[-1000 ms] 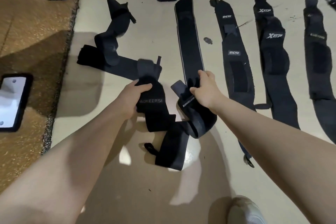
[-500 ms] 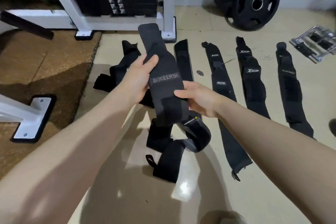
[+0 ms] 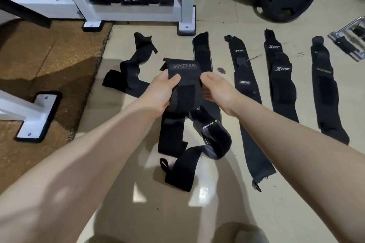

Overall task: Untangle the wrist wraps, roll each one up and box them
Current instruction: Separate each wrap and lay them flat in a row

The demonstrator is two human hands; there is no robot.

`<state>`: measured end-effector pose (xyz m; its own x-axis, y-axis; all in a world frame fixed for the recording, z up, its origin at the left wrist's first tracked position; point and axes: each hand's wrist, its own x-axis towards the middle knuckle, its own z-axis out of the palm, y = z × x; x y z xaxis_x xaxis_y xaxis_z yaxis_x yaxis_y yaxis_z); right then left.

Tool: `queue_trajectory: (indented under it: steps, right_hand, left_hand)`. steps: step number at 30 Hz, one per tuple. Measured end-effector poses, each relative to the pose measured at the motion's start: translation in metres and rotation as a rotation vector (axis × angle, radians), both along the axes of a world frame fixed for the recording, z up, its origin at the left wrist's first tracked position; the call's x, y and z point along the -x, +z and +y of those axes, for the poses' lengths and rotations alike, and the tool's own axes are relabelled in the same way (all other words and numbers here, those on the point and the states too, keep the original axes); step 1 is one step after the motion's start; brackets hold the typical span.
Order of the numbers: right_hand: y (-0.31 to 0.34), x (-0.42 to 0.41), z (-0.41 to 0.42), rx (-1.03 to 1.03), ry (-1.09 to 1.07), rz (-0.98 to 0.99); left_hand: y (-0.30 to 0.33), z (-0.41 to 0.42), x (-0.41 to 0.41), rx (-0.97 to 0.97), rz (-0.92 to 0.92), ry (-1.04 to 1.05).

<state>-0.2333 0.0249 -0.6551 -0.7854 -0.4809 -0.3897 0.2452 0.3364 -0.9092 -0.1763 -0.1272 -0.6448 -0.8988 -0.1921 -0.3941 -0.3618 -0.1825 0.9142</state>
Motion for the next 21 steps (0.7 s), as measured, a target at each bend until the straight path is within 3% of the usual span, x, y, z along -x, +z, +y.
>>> queue_trajectory:
  steps: [5,7,9,12,15,21]
  right_hand:
    - [-0.085,0.002,0.027,-0.612,0.131,0.068]
    - [-0.105,0.003,0.031,-0.704,0.205,0.056]
    - [-0.116,0.005,0.025,-0.716,0.252,0.064]
    - [-0.123,0.013,0.005,-0.692,0.306,0.106]
    - [-0.124,0.030,-0.026,-0.633,0.317,0.196]
    - [-0.140,0.060,-0.090,-0.529,0.394,0.306]
  left_hand:
    - [-0.057,-0.014,0.002,0.249,-0.170,0.089]
    - [-0.076,-0.024,-0.001,0.369,-0.281,0.134]
    - [-0.092,-0.037,-0.001,0.533,-0.487,0.040]
    - [-0.102,-0.053,0.005,0.862,-0.791,-0.324]
    - [-0.126,-0.078,0.024,0.961,-0.716,-0.200]
    - [-0.155,-0.101,0.063,0.845,-0.642,0.032]
